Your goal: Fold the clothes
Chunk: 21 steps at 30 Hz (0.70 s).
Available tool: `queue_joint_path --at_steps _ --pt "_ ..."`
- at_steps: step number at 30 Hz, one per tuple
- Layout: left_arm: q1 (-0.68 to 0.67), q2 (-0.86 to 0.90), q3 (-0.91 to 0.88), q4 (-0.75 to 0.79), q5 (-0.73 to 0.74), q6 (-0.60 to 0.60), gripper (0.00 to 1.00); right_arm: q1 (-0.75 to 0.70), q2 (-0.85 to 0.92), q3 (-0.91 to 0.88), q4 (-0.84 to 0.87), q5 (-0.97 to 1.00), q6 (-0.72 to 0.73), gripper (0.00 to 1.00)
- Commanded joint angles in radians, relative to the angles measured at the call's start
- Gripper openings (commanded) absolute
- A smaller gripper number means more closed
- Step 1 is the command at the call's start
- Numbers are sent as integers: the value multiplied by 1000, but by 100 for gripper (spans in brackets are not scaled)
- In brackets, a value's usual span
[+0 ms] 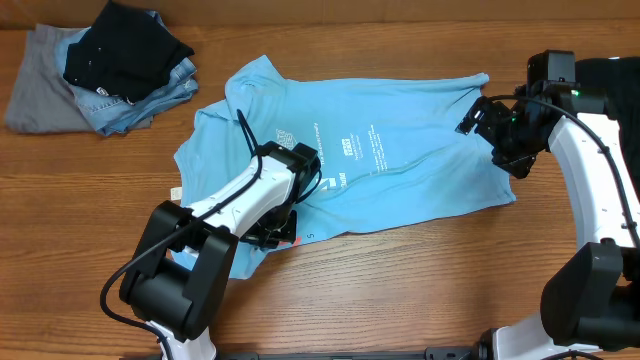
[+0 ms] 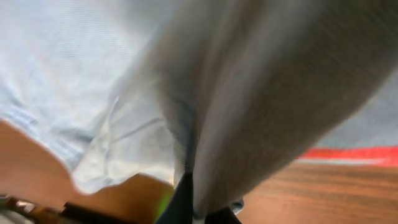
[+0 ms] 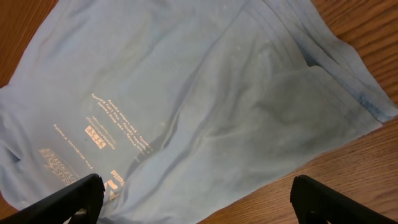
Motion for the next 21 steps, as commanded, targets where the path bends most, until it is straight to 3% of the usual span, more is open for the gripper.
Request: queue_joint_path --at_steps 1,15,19,20,21 --pt "6 5 77 -35 -72 -21 4 3 -14 15 3 10 -8 100" --pt "66 6 146 98 -301 -13 5 3 -14 14 -6 11 -8 100" --pt "131 6 146 124 -325 -6 24 3 -14 14 -13 26 -8 100" --pt "145 6 146 128 -325 -3 40 3 -14 14 -14 26 -8 100" --pt "163 6 146 130 -325 3 64 3 -14 14 -16 26 -8 100"
